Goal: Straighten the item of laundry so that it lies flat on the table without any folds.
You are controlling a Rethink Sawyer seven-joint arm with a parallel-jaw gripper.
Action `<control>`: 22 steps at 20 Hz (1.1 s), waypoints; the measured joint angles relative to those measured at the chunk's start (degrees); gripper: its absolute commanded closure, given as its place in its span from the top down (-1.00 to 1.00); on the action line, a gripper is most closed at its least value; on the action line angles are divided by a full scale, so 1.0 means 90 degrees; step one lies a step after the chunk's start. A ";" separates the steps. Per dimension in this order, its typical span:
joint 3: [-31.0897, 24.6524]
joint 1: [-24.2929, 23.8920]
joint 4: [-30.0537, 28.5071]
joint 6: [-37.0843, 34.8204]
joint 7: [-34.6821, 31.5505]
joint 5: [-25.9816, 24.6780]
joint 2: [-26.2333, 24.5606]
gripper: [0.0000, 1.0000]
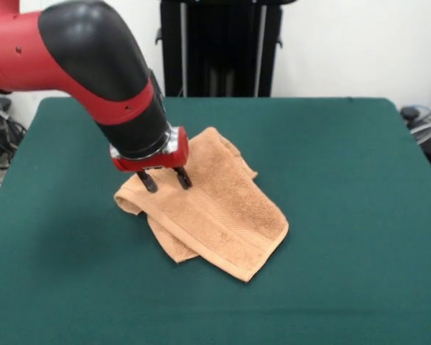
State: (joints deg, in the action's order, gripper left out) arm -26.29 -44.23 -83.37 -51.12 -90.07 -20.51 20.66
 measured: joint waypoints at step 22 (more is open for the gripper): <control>-0.0001 -0.0121 -0.0037 0.0416 0.0000 -0.0208 -0.0175 -1.00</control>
State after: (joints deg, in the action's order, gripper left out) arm -26.30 -45.32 -83.70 -47.37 -90.07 -22.38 19.09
